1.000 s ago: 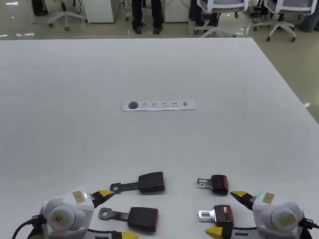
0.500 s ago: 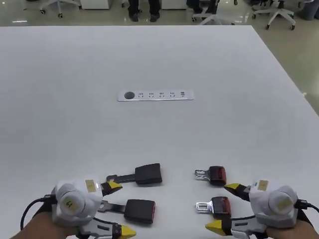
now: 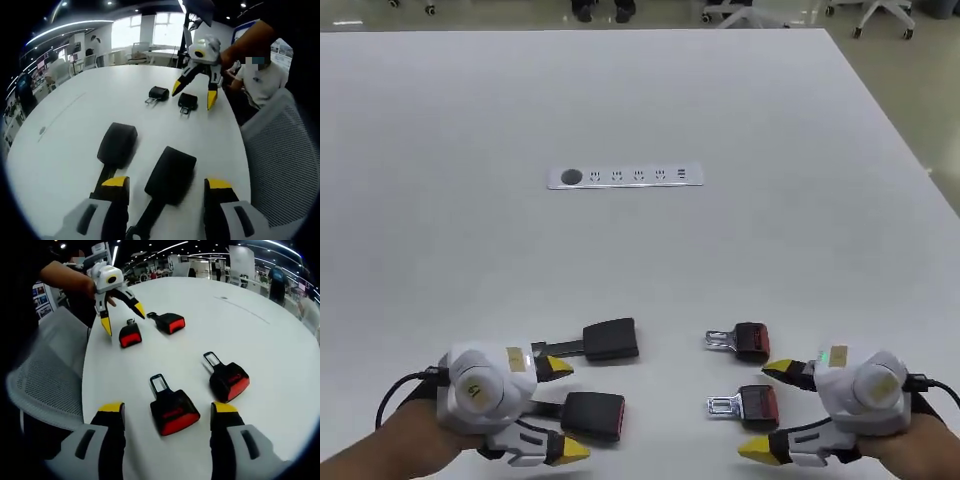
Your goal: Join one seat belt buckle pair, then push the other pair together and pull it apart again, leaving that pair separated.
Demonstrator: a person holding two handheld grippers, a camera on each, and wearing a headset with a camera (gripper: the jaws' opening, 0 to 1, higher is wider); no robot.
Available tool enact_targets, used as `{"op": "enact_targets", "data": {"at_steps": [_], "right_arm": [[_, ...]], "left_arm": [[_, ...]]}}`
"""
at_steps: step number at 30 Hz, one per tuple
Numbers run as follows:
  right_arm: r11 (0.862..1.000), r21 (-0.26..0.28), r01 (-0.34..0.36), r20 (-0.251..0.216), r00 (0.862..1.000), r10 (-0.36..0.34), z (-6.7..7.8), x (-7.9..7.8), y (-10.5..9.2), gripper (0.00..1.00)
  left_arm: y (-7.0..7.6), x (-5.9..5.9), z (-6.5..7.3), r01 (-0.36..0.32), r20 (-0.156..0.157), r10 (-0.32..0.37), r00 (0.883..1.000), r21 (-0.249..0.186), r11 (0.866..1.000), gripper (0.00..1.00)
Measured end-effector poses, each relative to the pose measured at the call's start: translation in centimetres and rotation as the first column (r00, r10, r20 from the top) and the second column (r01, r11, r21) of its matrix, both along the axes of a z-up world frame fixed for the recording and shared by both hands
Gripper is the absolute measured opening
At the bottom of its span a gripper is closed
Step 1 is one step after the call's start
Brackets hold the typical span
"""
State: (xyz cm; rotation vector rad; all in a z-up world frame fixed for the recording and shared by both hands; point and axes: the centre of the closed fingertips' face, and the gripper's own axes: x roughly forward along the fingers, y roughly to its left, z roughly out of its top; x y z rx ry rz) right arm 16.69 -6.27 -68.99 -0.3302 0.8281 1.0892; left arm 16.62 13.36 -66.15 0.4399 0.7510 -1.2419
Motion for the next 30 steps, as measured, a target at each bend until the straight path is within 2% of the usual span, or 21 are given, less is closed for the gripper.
{"op": "enact_targets", "data": {"at_steps": [3, 6, 7, 9, 13, 15, 17, 18, 21, 22, 24, 26, 28, 29, 30], "right_arm": [[1.0, -0.005, -0.011, -0.003, 1.0, 0.011, -0.1, 0.0, 0.1, 0.67], [0.998, -0.018, -0.052, -0.007, 0.999, 0.052, -0.4, -0.4, 0.0, 0.63], [0.998, -0.024, -0.062, 0.008, 0.998, 0.063, -0.5, -0.2, 0.0, 0.63], [0.998, -0.02, -0.065, -0.003, 0.998, 0.065, -0.4, -0.3, 0.2, 0.62], [0.996, -0.025, -0.087, 0.004, 0.996, 0.088, -0.6, 0.0, 0.1, 0.58], [0.994, -0.026, -0.108, 0.003, 0.994, 0.108, -0.7, 0.0, 0.0, 0.58], [0.991, -0.038, -0.131, 0.01, 0.991, 0.132, -0.8, 0.0, -0.2, 0.57], [0.989, -0.043, -0.141, 0.012, 0.99, 0.142, -0.7, 0.0, -0.2, 0.56], [0.988, -0.041, -0.148, 0.01, 0.989, 0.148, -0.7, 0.1, -0.1, 0.53], [0.988, -0.041, -0.151, 0.011, 0.988, 0.151, -0.6, 0.0, -0.1, 0.51], [0.987, -0.049, -0.151, 0.015, 0.988, 0.152, -0.6, 0.1, -0.2, 0.48], [0.984, -0.064, -0.167, 0.037, 0.985, 0.169, -0.6, 0.2, -0.2, 0.41], [0.97, -0.126, -0.206, 0.081, 0.973, 0.217, -0.9, 0.6, -0.9, 0.36], [0.969, -0.114, -0.218, 0.094, 0.969, 0.229, -0.7, 0.7, -0.4, 0.36], [0.974, -0.11, -0.198, 0.073, 0.976, 0.207, -0.5, 0.3, -0.5, 0.36]], "left_arm": [[0.2, 0.1, -1.0, 0.015, 0.0, -0.015, 1.0, 0.017, 1.0, 0.59], [0.3, 0.2, -1.1, 0.018, -0.001, -0.018, 1.0, 0.021, 1.0, 0.57], [0.3, 0.3, -1.4, 0.02, -0.002, -0.02, 1.0, 0.021, 1.0, 0.56], [0.5, 0.4, -1.8, 0.032, 0.0, -0.032, 0.999, 0.026, 0.999, 0.55], [0.6, 0.1, -2.5, 0.064, -0.004, -0.063, 0.998, 0.05, 0.997, 0.51], [1.2, 0.0, -2.9, 0.087, 0.01, -0.089, 0.996, 0.103, 0.991, 0.47], [0.9, 0.6, -2.7, 0.08, 0.006, -0.08, 0.997, 0.068, 0.995, 0.45], [0.9, 0.8, -2.8, 0.078, 0.005, -0.078, 0.997, 0.065, 0.995, 0.44], [0.4, 0.9, -3.0, 0.09, 0.017, -0.091, 0.996, 0.07, 0.993, 0.39], [0.4, 0.9, -3.0, 0.1, 0.013, -0.102, 0.995, 0.071, 0.992, 0.38], [0.7, 1.1, -3.2, 0.109, 0.024, -0.111, 0.994, 0.077, 0.991, 0.38], [0.7, 1.3, -3.2, 0.094, 0.019, -0.096, 0.995, 0.069, 0.993, 0.38], [0.6, 1.2, -3.2, 0.09, 0.033, -0.093, 0.995, 0.067, 0.994, 0.37], [0.5, 1.0, -3.2, 0.084, 0.033, -0.087, 0.996, 0.066, 0.994, 0.37], [0.5, 1.2, -3.2, 0.079, 0.033, -0.081, 0.996, 0.069, 0.995, 0.37]]}}
